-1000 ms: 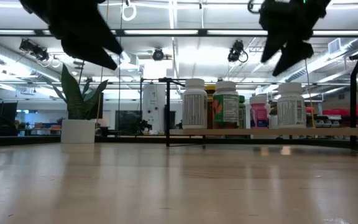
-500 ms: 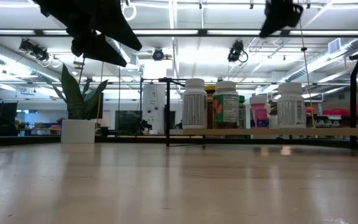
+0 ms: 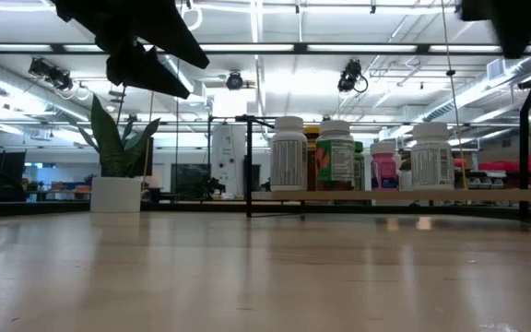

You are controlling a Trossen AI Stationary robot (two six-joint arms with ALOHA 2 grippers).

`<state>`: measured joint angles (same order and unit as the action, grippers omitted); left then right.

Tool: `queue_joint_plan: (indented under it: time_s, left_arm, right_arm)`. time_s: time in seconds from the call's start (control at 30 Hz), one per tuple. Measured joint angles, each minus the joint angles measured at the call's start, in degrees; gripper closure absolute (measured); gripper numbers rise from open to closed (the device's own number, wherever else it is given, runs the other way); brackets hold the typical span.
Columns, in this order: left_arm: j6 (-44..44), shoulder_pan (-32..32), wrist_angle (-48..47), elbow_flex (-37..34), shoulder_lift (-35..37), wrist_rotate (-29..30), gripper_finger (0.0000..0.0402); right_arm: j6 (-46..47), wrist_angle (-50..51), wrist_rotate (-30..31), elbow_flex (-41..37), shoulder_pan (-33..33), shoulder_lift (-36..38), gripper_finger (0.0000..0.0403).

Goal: Pick and place medicine bottles onto shelf by color
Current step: Put the orange pill bottle on the shelf

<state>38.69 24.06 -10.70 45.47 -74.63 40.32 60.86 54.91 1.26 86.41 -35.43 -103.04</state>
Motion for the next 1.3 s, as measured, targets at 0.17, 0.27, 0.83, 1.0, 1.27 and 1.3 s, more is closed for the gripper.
queue_joint_plan:
  time_s: [0.17, 0.27, 0.83, 1.0, 1.27, 1.3]
  left_arm:
    - [4.48, 2.86, -0.02, 0.04, -1.58, 2.48, 0.0017]
    - [6.6, 5.56, 1.11, 0.04, -3.96, 6.08, 0.0017]
    - [-1.49, 8.54, 15.93, 0.0, -6.67, 8.54, 0.0017]
    - [-2.17, 9.09, 16.16, 0.0, -6.88, 8.5, 0.0017]
    - [-4.01, 8.99, 16.81, 0.0, -6.88, 8.52, 0.0017]
    - [-4.03, 8.91, 16.82, 0.0, -6.88, 8.53, 0.0017]
  right_arm:
    - [12.48, -4.01, -2.49, 0.07, -3.23, -2.26, 0.0037]
    - [16.58, -4.76, -3.03, 0.07, -4.72, -3.04, 0.0037]
    - [18.16, -7.67, 0.6, -0.63, -6.19, -2.87, 0.0038]
    - [12.27, -11.75, 7.98, -0.66, -4.6, -2.87, 0.0038]
    - [13.36, -18.13, 8.76, -0.68, -3.04, -2.88, 0.0042]
    - [14.35, -19.09, 9.69, -0.68, -3.05, -2.87, 0.0046]
